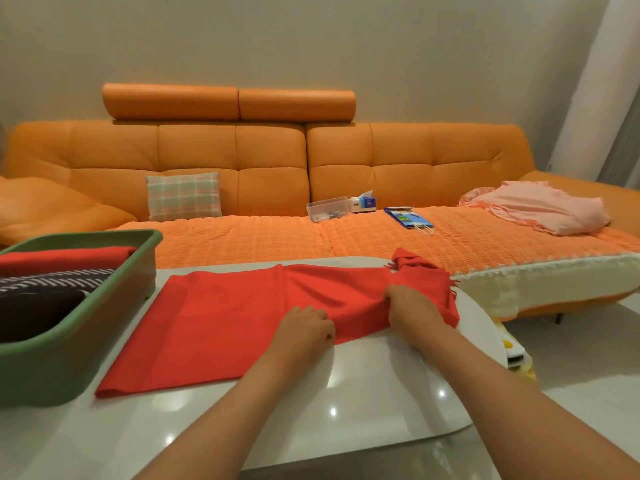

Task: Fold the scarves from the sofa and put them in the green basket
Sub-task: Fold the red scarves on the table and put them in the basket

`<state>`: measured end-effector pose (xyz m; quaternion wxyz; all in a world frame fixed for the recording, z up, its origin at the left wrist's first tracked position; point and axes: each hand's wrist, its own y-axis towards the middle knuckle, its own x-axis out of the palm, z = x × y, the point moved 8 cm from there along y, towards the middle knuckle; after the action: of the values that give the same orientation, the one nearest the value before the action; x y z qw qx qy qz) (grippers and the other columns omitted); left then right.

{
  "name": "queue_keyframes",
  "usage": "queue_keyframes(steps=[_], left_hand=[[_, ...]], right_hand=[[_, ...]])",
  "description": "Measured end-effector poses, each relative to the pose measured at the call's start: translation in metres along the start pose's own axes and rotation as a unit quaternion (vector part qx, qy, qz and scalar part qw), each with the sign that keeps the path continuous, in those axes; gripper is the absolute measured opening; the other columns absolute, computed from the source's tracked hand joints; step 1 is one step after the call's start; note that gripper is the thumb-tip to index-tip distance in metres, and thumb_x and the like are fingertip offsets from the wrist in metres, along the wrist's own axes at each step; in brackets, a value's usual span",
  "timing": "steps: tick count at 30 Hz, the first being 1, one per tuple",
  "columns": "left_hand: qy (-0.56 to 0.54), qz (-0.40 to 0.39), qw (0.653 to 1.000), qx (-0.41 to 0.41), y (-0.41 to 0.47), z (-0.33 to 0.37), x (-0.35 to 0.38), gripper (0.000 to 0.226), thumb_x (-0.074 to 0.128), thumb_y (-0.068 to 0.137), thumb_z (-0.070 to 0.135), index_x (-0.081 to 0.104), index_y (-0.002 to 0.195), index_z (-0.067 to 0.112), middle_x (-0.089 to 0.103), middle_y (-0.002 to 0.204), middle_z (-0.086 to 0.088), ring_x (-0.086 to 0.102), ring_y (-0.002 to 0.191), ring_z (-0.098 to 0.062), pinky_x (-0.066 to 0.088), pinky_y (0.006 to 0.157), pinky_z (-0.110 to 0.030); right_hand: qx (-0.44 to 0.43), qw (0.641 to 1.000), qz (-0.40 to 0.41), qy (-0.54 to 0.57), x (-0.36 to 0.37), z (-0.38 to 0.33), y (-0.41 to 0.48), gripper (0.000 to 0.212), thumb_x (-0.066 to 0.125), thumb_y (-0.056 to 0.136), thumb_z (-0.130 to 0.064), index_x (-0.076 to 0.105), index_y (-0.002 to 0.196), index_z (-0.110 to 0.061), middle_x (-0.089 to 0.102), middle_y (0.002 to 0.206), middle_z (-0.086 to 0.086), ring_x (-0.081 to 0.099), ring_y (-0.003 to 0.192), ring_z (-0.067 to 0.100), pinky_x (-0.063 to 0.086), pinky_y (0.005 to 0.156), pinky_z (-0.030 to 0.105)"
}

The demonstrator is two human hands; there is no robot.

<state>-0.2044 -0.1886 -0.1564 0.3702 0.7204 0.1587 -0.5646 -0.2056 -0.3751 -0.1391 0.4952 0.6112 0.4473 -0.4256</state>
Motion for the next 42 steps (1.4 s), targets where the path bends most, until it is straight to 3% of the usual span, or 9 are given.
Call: queue_keyframes(steps=[5,9,12,18,26,31,34,37,42], left_hand=[[0.044,0.033,0.998,-0.012,0.002,0.003,-0.003,0.019,0.046,0.081,0.029,0.058,0.067,0.026,0.054,0.066,0.009,0.052,0.068,-0.017,0.026,0.066,-0.033],[-0.239,0.002,0.965,-0.111,-0.001,-0.002,-0.01,0.018,0.041,0.102,0.019,0.05,0.087,0.023,0.051,0.082,0.008,0.044,0.08,-0.011,0.027,0.075,-0.032],[-0.394,-0.079,0.904,-0.148,-0.008,0.003,-0.002,0.024,0.044,0.1,0.016,0.046,0.078,0.023,0.047,0.069,0.011,0.038,0.062,-0.003,0.033,0.062,-0.026],[-0.296,-0.224,0.922,-0.109,-0.006,0.019,0.008,0.017,0.053,0.086,0.027,0.064,0.074,0.022,0.064,0.073,0.007,0.052,0.065,-0.007,0.047,0.069,-0.03],[-0.234,-0.164,0.958,-0.035,0.018,0.037,0.006,0.027,0.072,0.075,0.046,0.065,0.098,0.034,0.059,0.085,0.014,0.054,0.078,-0.005,0.048,0.075,-0.028],[-0.218,-0.128,0.967,-0.011,0.025,0.043,0.008,0.004,0.063,0.086,0.028,0.065,0.089,0.025,0.059,0.079,0.011,0.052,0.075,-0.008,0.046,0.072,-0.029],[-0.217,-0.104,0.97,-0.033,0.028,0.038,0.01,0.027,0.053,0.096,0.036,0.056,0.073,0.022,0.056,0.073,0.006,0.054,0.075,-0.016,0.045,0.071,-0.036],[-0.192,-0.039,0.98,-0.028,0.03,0.035,0.006,0.015,0.058,0.092,0.037,0.065,0.101,0.028,0.06,0.106,0.004,0.055,0.105,-0.02,0.045,0.091,-0.038],[-0.167,-0.227,0.959,-0.023,0.024,0.044,0.037,0.083,0.063,0.078,0.068,0.031,0.15,0.043,0.02,0.162,0.004,0.015,0.148,-0.018,0.017,0.12,-0.046]], right_hand=[[-0.051,0.994,0.094,-0.016,-0.024,0.0,-0.002,0.028,0.052,0.082,0.0,0.058,0.103,-0.017,0.056,0.107,0.006,0.054,0.099,0.03,0.043,0.077,0.039],[-0.066,0.986,-0.064,0.142,-0.011,-0.004,-0.014,0.012,0.062,0.076,-0.016,0.065,0.082,-0.025,0.066,0.088,-0.005,0.062,0.08,0.016,0.046,0.067,0.027],[-0.11,0.978,-0.17,0.049,0.009,-0.007,-0.029,0.021,0.062,0.071,-0.03,0.06,0.09,-0.037,0.057,0.104,-0.009,0.055,0.096,0.013,0.045,0.083,0.028],[-0.086,0.988,-0.127,-0.024,-0.003,0.009,-0.023,0.022,0.051,0.08,-0.016,0.057,0.063,-0.029,0.07,0.089,-0.006,0.056,0.081,0.019,0.043,0.074,0.028],[-0.096,0.987,-0.124,0.031,0.007,0.025,-0.021,0.016,0.063,0.079,-0.026,0.071,0.092,-0.033,0.062,0.107,-0.013,0.058,0.097,0.013,0.051,0.087,0.03],[-0.121,0.986,-0.113,0.001,0.006,0.019,-0.018,0.018,0.056,0.091,-0.019,0.064,0.077,-0.026,0.062,0.1,-0.006,0.057,0.089,0.018,0.049,0.081,0.037],[-0.097,0.979,-0.174,-0.034,-0.001,0.018,-0.024,0.013,0.047,0.097,-0.021,0.055,0.087,-0.023,0.058,0.094,0.001,0.053,0.088,0.023,0.04,0.072,0.034],[-0.054,0.962,-0.263,-0.051,-0.006,0.028,-0.04,0.016,0.049,0.094,-0.018,0.062,0.089,-0.012,0.063,0.086,0.003,0.059,0.08,0.025,0.046,0.072,0.033],[0.051,0.934,-0.35,0.05,-0.017,0.04,-0.056,0.018,0.062,0.081,-0.021,0.067,0.066,-0.012,0.065,0.058,0.002,0.059,0.054,0.019,0.049,0.057,0.026]])
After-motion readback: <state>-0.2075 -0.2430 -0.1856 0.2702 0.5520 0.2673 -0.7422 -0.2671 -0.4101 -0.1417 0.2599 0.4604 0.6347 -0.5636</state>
